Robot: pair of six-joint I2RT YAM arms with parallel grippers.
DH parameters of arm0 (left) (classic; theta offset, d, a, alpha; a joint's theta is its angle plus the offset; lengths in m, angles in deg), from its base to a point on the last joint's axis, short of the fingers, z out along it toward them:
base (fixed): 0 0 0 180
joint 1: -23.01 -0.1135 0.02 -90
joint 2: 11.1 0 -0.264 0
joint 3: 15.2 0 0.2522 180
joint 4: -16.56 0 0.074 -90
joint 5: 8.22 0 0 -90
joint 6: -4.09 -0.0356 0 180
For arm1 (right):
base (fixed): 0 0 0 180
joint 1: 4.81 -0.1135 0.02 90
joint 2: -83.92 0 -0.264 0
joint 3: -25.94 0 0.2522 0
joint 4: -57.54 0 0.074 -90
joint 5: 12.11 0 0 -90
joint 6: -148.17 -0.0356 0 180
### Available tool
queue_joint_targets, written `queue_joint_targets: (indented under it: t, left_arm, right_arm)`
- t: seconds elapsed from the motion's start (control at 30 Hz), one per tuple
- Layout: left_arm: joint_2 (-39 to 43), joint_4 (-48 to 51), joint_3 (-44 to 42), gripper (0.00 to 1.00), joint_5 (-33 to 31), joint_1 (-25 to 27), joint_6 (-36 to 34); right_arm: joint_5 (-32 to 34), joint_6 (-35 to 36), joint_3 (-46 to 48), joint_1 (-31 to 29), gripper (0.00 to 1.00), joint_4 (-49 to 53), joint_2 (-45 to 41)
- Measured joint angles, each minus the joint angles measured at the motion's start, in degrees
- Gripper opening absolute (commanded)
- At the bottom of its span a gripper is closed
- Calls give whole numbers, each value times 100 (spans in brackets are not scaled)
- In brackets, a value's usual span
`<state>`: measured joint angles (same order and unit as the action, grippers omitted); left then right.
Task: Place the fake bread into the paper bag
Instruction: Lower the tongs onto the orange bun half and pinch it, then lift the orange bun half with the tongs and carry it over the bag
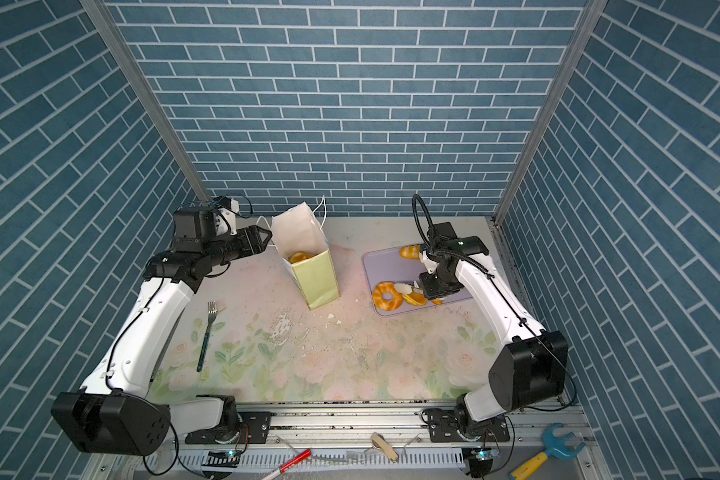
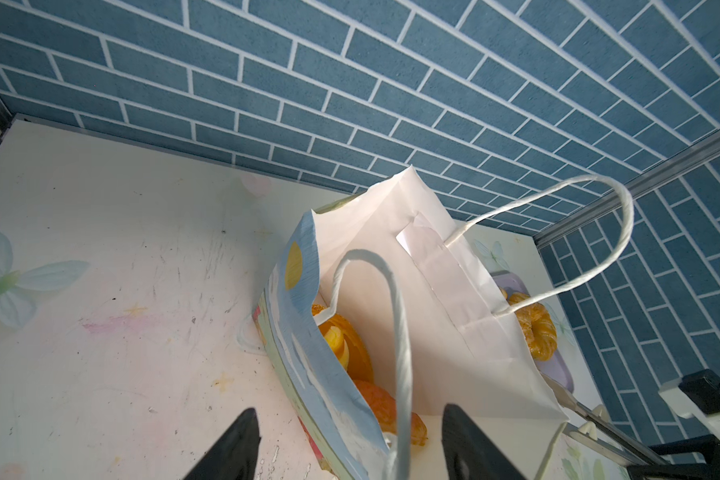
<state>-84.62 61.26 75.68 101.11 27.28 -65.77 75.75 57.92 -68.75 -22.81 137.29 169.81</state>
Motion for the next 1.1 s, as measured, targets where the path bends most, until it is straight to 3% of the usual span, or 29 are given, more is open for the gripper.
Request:
queue_joint_targets:
  t: [0.53,1.1]
  left_arm:
    - [-125,2,33,71,-20,50,2]
    - [-125,9,140,71,-103,63,0]
  right_arm:
    - [-125,2,-223,72,24,-26,96]
    - [-245,2,-962,11,17,-570,328]
